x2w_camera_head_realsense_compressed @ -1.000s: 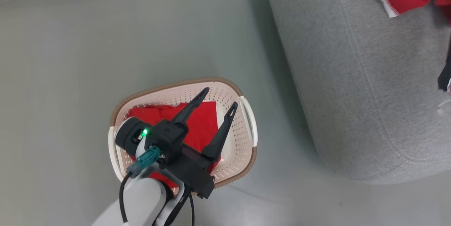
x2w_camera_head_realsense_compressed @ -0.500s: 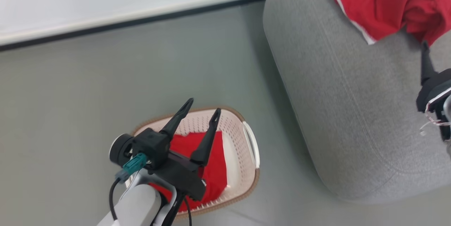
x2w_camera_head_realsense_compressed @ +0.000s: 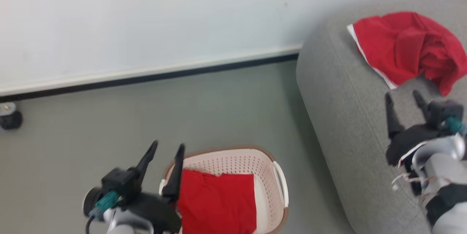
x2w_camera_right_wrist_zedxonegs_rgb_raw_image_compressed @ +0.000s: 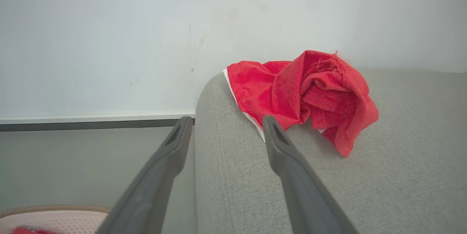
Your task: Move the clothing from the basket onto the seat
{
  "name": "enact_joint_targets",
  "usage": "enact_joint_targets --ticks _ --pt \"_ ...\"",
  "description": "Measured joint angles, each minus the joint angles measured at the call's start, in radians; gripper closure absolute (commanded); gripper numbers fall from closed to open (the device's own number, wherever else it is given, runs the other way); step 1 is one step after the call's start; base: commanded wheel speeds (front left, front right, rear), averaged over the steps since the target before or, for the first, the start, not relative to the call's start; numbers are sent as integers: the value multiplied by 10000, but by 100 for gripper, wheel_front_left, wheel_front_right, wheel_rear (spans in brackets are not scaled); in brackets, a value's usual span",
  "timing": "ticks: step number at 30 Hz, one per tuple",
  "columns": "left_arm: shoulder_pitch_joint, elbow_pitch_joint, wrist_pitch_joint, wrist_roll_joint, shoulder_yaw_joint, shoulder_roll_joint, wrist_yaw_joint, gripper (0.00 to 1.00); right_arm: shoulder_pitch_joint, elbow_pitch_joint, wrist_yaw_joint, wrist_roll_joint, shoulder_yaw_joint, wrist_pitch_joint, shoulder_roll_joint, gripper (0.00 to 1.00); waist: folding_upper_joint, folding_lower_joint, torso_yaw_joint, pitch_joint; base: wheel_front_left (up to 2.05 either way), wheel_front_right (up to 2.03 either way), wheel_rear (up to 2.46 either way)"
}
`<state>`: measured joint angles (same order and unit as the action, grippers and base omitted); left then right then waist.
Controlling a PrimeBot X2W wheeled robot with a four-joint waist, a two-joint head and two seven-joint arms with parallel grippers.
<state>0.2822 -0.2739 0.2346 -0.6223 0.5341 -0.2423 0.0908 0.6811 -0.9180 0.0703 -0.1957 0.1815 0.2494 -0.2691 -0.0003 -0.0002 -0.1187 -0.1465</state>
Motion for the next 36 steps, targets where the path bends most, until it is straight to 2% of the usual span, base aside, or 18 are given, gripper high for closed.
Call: enact_joint_targets --ticks 6,16,22,26,32,36 --pt "-1033 -67 71 -31 -512 -211 163 0 -1497 1147 -13 -155 -31 0 564 0 0 0 384 851 0 0 0" --pt "-2291 90 148 6 -1198 -282 324 0 -4029 3542 -441 -491 -115 0 1400 0 1 0 905 1932 0 0 0" --pt "-2895 324 150 125 -1580 -311 324 0 -5346 4901 -560 -489 -58 0 1582 0 2 0 1077 2311 0 0 0" --pt "-3305 516 150 198 -1814 -376 326 0 -6057 5760 -765 -487 -79 0 1584 0 3 0 1163 2454 0 0 0" --pt "-3603 832 150 537 -2178 -387 328 0 -6794 6792 -805 -489 -50 0 1626 0 3 2 1217 2504 0 0 0" --pt "-3773 951 150 780 -2510 -370 328 0 -7210 7492 -963 -489 -58 0 1634 0 3 1 1186 2508 0 0 0"
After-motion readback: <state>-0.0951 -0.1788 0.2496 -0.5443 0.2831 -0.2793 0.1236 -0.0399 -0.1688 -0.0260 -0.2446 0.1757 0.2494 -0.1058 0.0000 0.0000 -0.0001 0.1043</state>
